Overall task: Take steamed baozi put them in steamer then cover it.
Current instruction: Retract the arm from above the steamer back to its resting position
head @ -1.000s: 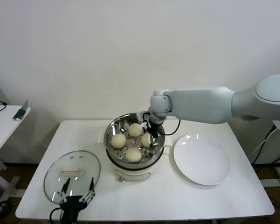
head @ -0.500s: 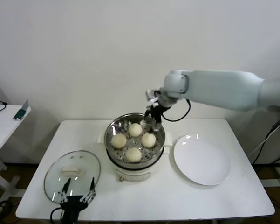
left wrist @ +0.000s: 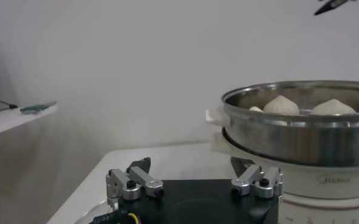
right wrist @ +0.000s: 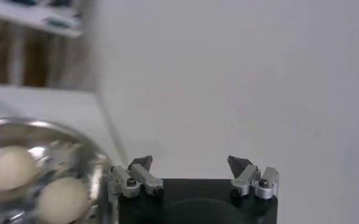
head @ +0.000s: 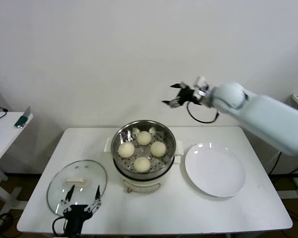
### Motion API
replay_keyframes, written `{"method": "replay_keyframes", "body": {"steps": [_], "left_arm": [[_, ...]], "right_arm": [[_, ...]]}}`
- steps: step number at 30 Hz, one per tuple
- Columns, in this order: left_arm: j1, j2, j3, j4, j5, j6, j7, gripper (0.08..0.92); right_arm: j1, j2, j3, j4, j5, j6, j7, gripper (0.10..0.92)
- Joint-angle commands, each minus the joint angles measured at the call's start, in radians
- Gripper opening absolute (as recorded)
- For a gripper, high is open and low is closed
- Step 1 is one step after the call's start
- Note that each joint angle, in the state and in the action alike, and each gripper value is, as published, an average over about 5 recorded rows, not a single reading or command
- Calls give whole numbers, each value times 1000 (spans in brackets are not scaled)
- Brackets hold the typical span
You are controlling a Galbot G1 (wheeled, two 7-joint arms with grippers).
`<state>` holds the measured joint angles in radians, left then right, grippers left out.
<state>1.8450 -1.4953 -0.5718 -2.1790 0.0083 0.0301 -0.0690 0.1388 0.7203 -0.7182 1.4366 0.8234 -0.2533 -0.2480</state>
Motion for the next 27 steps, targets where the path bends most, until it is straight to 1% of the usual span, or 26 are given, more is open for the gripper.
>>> {"method": "replay_keyframes", "body": {"steps": [1,5,9,12,16,21,24,27], "left_arm": [[-39,27,-6,45,23,-50,6,823],[-49,42,-13,73,40,-88,-2,823],[-54,48,-23,99,72,-131,-22,823],[-60,48,-29,121,111,-162,-37,823],[-66,44,-34,145,183,-201,-46,823],[-63,53,-54,156,283,-250,-68,823],[-64,73,-74,158,379,-272,-130,823],[-74,93,-99,175,601,-301,-254,823]], "right_arm": [[-1044,-161,1003,135,-180,237,201,823],[-1317,-58,1261,155,-225,348,177,823],[-1497,80,1384,181,-284,459,151,823],[-1595,179,1417,203,-316,527,140,823],[-1672,299,1409,205,-395,621,136,823],[-1719,406,1357,197,-428,706,137,823],[-1732,450,1331,194,-436,738,143,823],[-1739,485,1318,197,-436,769,154,823]]}}
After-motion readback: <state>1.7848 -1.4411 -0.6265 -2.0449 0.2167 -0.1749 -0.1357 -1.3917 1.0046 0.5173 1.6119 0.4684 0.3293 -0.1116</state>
